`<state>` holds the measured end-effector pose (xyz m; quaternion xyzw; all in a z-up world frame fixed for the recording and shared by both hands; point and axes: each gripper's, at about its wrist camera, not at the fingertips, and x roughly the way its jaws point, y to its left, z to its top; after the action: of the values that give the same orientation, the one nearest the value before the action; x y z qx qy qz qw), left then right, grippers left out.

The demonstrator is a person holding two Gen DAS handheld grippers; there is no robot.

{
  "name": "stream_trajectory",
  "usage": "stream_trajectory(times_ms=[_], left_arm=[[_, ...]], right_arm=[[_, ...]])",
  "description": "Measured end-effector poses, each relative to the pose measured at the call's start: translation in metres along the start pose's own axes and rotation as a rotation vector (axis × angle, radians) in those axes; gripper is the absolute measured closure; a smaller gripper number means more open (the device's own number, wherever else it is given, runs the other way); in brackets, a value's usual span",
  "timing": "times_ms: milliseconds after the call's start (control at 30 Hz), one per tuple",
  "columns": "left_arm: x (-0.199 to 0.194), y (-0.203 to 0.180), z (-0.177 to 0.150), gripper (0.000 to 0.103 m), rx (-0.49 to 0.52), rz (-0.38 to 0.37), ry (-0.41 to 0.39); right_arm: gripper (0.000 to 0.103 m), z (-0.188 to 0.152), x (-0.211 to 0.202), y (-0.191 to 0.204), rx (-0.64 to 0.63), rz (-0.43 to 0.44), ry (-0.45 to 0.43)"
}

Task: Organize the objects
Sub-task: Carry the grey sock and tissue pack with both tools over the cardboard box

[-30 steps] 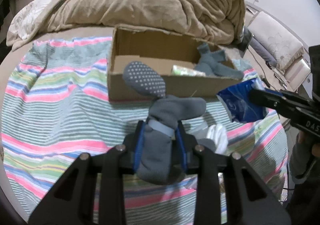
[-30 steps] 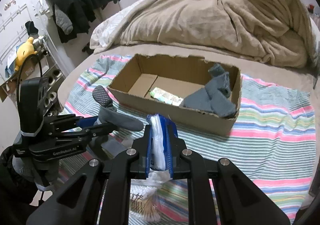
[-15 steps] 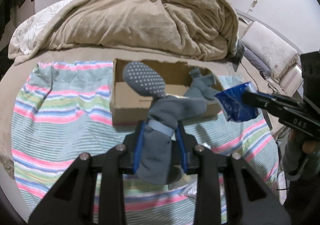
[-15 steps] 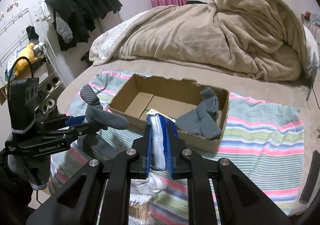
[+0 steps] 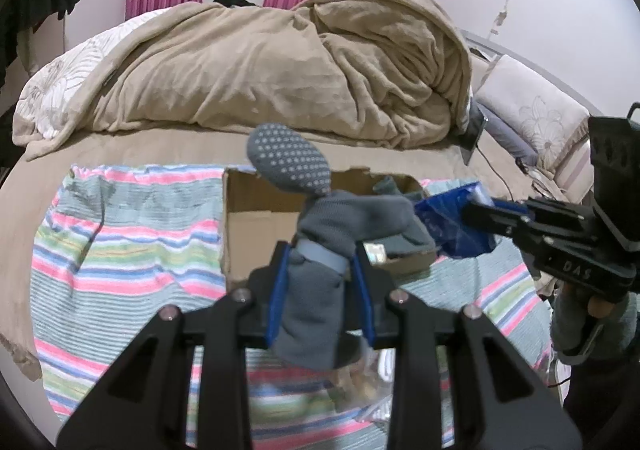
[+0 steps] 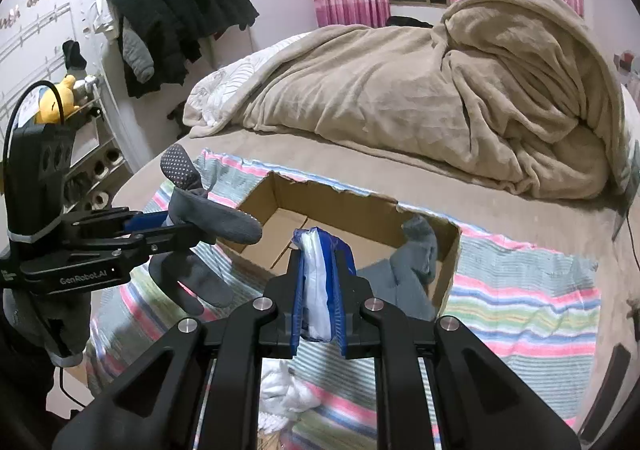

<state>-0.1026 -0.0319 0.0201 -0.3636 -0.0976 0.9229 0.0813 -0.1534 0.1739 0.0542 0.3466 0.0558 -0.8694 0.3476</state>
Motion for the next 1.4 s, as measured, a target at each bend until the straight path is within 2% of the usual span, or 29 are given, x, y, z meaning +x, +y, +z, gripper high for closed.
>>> stream_trajectory(times_ms=[933,1400], left_arm=[[0.052,0.02,0.027,0.072,-0.047,-0.003,0.001],[0.101,0.03,0.023,0.072,-0.054,0.039,0.073]], right_arm=[[0.089,0.025,0.055,-0.021,-0.021,0.01,0.033],[0.089,0.022,0.108,-0.02,-0.108,-0.001,0.1]])
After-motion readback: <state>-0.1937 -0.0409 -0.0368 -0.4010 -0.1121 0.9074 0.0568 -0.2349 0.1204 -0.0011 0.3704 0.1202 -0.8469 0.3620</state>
